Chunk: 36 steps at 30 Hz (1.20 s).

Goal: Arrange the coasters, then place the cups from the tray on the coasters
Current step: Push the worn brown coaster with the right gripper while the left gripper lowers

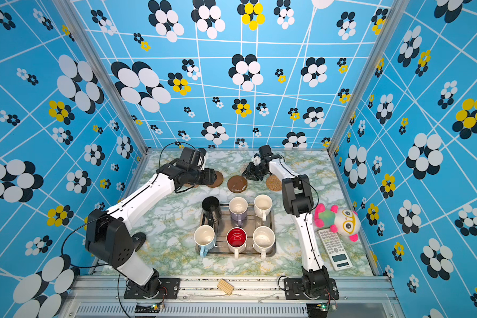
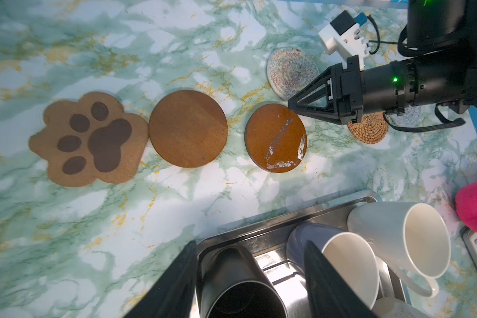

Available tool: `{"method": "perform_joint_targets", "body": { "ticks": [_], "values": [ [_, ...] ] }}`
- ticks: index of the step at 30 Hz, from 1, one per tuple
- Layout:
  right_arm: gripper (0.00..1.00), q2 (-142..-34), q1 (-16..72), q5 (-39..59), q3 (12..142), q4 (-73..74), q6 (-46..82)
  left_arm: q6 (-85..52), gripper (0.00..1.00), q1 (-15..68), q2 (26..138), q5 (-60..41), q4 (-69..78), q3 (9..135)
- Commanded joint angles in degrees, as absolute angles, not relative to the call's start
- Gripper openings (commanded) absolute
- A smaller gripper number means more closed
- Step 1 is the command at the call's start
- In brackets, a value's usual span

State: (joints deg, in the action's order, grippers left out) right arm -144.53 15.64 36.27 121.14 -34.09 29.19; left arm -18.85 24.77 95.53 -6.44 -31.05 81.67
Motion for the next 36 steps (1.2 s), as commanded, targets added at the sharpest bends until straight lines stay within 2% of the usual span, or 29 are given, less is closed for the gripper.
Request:
{"method": "perform_joint_targets", "body": {
  "ticks": [1,7,16,22,33,36],
  "values": [
    [0.38,-143.0,16.0,33.0,122.7,-39.5,26.7,-17.5,0.59,24.9,100.5,-10.7,-31.2,85.7],
    [0.40,-138.1,16.0,30.0,120.3,-44.6,21.7,-14.8,0.61,25.9,110.3,-13.1,-37.2,95.8],
    [0.39,-132.3,16.0,30.9,107.4,-42.6,19.9,-13.6,0.61,27.2,120.1,-16.3,-41.1,105.3],
    [0.31,-131.1,16.0,33.6,101.7,-39.9,20.5,-13.8,0.61,28.0,124.1,-16.9,-42.1,108.3],
    [0.07,-132.9,17.8,37.9,99.1,-37.8,21.4,-14.8,0.61,28.3,127.2,-17.4,-41.8,109.4],
    [0.05,-133.9,18.5,38.5,99.4,-37.4,21.7,-14.8,0.61,28.3,127.7,-17.0,-42.0,109.8]
  ]
}}
